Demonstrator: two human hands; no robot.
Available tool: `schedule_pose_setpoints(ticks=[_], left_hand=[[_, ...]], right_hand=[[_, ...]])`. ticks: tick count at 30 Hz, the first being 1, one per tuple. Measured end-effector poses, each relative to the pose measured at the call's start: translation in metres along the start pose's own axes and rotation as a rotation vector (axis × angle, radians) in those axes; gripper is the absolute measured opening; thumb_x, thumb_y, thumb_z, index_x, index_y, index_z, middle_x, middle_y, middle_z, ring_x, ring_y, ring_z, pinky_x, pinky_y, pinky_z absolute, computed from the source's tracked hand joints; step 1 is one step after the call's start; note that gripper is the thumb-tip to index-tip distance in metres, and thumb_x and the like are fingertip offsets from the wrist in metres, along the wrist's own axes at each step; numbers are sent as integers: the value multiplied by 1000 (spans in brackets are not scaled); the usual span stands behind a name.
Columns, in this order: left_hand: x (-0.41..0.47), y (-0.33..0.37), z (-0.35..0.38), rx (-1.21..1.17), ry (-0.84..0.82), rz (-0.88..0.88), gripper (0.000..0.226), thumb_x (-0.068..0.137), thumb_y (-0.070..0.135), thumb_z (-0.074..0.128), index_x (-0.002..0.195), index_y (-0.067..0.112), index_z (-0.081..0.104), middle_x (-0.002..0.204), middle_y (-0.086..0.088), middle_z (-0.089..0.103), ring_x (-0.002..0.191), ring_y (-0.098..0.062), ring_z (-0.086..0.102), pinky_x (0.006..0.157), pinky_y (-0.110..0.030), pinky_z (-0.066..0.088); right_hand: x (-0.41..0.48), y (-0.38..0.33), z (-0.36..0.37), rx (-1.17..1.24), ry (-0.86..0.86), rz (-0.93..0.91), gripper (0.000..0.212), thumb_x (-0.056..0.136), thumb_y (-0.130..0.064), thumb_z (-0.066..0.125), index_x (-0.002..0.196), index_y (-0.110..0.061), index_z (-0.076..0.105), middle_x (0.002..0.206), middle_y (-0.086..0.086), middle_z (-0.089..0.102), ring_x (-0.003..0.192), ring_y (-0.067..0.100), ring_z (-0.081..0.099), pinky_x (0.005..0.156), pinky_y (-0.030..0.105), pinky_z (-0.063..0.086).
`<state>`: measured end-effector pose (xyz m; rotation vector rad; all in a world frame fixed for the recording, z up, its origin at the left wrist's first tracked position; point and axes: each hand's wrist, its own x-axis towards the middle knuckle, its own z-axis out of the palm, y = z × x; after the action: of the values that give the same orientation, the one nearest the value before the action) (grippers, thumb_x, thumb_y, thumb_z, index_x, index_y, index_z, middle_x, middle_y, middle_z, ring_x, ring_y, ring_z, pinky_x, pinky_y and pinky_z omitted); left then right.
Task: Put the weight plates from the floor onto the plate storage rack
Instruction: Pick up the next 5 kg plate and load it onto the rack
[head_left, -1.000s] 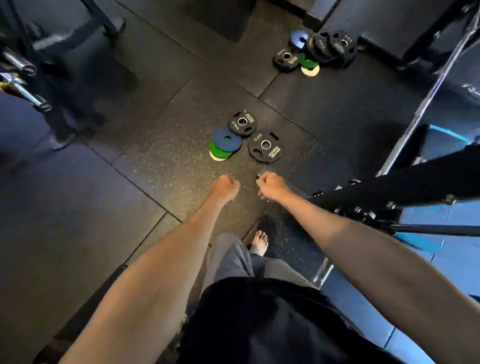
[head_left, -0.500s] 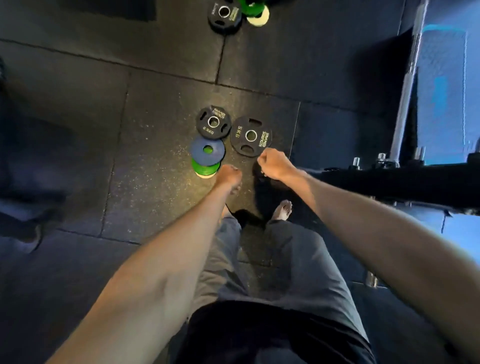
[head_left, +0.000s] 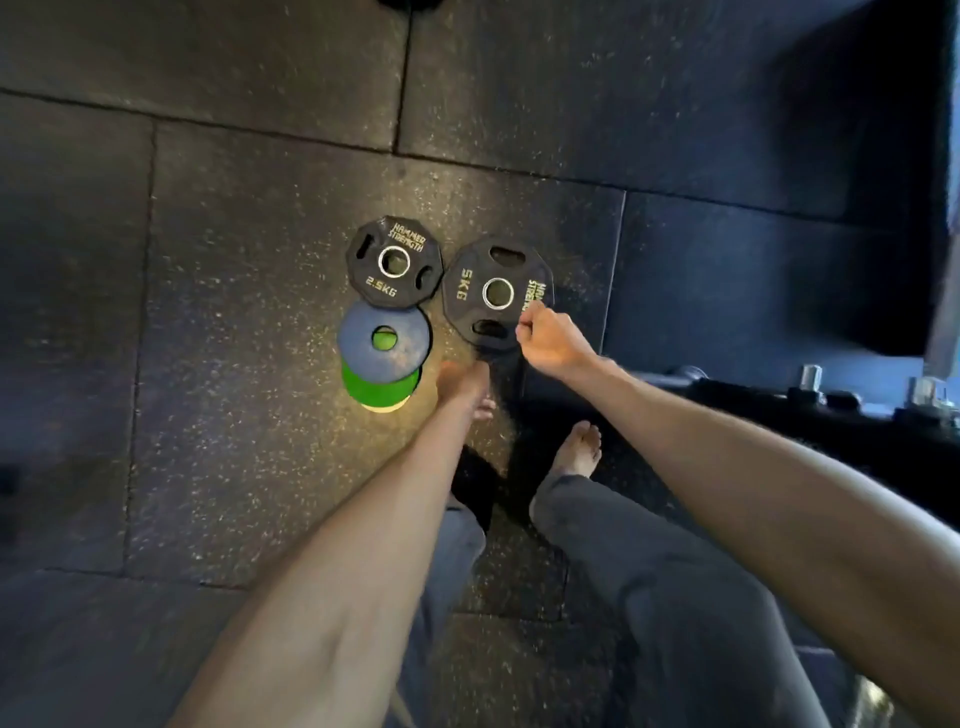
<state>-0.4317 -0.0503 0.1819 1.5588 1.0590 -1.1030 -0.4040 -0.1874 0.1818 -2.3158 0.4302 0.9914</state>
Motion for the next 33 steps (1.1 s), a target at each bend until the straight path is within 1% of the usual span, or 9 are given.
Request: schedule_pose_setpoints(ticks=[4,7,9,14,18,23,28,31,33], left_hand=[[100,-6,32,-56,8,-60,50,101,23,43,145,2,31,120,-25,58,90,-38,65,72,-47,55],[168,-9,52,-103,11,-95,62,99,26,47,151,2,22,111,-26,63,82,-35,67,72,-49,58],[208,-7,63,-175,-7,-128,69,99,30,48,154,5,15,119,-27,62,90,-36,69,77,-51,59],[263,-6,80,-364,10,-183,51,102,32,46,142,7,28,121,-31,60,102,-40,68,84,-51,58],[285,-20,90,-376,32,-204,38,102,34,48,127,5,43,105,-30,67,90,-38,72,77,-45,61],[298,-23,102,-321,98,-130,45,104,32,40,130,-4,36,76,-23,64,71,-35,72,72,-38,62],[289,-30,89,-218,152,-51,57,105,30,37,147,-1,16,115,-25,65,87,-37,73,62,-31,60],[268,-30,59,8,326,84,75,101,28,47,152,-1,1,126,-11,54,102,-39,67,80,-44,60],[238,-22,32,176,425,145,86,98,29,52,153,-2,-6,139,-20,48,120,-42,55,93,-48,53]], right_hand=[[99,35,20,-85,78,6,28,98,-20,41,122,-8,48,118,23,59,107,43,58,81,39,44],[169,57,33,-146,150,-7,38,97,-18,42,135,-10,39,126,23,51,114,44,54,89,46,46],[215,68,43,-173,185,-27,45,96,-17,44,139,-12,34,130,22,45,119,42,49,91,47,45],[298,80,62,-354,282,-112,51,96,-26,52,141,-10,34,139,22,38,128,40,38,97,50,43],[331,77,68,-562,326,-178,57,94,-34,59,139,-8,36,138,24,42,127,40,41,101,52,39],[339,73,80,-700,356,-238,60,89,-7,63,140,-6,32,136,28,41,124,43,43,93,53,44],[311,83,81,-524,435,-256,54,93,-5,59,139,-2,32,124,27,53,113,41,53,87,49,51],[268,87,78,-269,426,-236,50,98,-14,53,140,0,29,124,24,56,112,39,57,90,47,48],[230,82,71,-104,441,-207,46,99,-19,51,136,-1,31,127,20,54,114,37,55,90,47,47]])
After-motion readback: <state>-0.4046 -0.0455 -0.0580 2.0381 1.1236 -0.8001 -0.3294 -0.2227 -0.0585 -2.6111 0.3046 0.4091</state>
